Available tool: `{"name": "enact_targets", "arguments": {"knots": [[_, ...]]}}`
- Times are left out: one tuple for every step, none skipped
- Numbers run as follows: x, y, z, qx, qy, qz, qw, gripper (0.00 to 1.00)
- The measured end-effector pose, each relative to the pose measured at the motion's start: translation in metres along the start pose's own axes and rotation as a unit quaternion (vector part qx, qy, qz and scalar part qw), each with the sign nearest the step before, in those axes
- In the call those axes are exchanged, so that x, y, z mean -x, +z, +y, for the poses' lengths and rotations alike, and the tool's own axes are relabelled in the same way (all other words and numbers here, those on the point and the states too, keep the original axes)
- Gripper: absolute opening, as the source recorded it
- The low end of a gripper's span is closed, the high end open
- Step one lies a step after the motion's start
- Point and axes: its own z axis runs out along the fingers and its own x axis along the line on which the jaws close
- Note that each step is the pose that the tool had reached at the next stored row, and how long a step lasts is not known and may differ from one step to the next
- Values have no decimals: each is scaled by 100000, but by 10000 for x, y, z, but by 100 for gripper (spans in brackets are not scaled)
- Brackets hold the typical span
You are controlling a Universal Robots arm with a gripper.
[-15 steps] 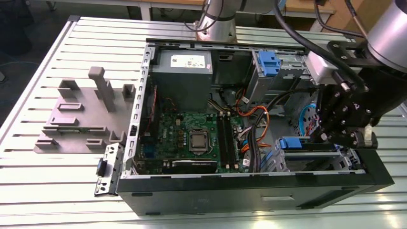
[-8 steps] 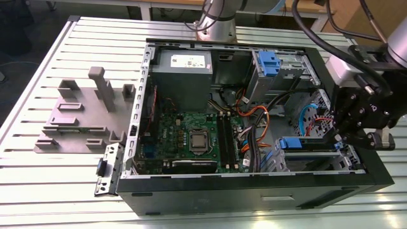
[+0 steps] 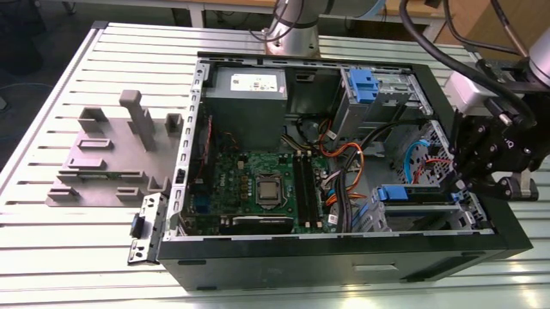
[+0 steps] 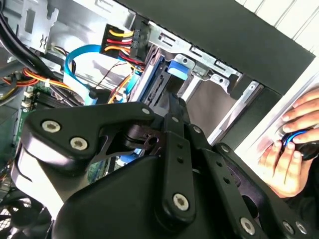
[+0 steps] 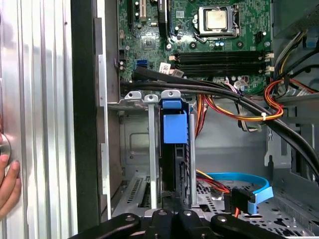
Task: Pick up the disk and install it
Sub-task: 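Insert the first disk wire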
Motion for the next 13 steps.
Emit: {"name": "enact_targets", "arguments": {"knots": [[3,-3,0,4,-1,-2,100000,11],[6,-9,0,5,1,4,100000,11],[15,-18,1,9,-2,-14,100000,11],[27,-33,1,18,-1,-10,100000,11],[34,-50,1,20,0,7,100000,11],[41,-61,1,23,1,4,100000,11],[46,-69,1,27,0,-5,100000,11],[55,-77,1,34,-1,-8,100000,11],[66,-84,-1,42,-5,-10,100000,11],[76,-88,-4,62,-9,0,100000,11],[84,-89,-9,92,-8,1,100000,11],[89,-88,-17,137,-11,-8,100000,11],[93,-88,-29,194,-16,-1,100000,11]]}}
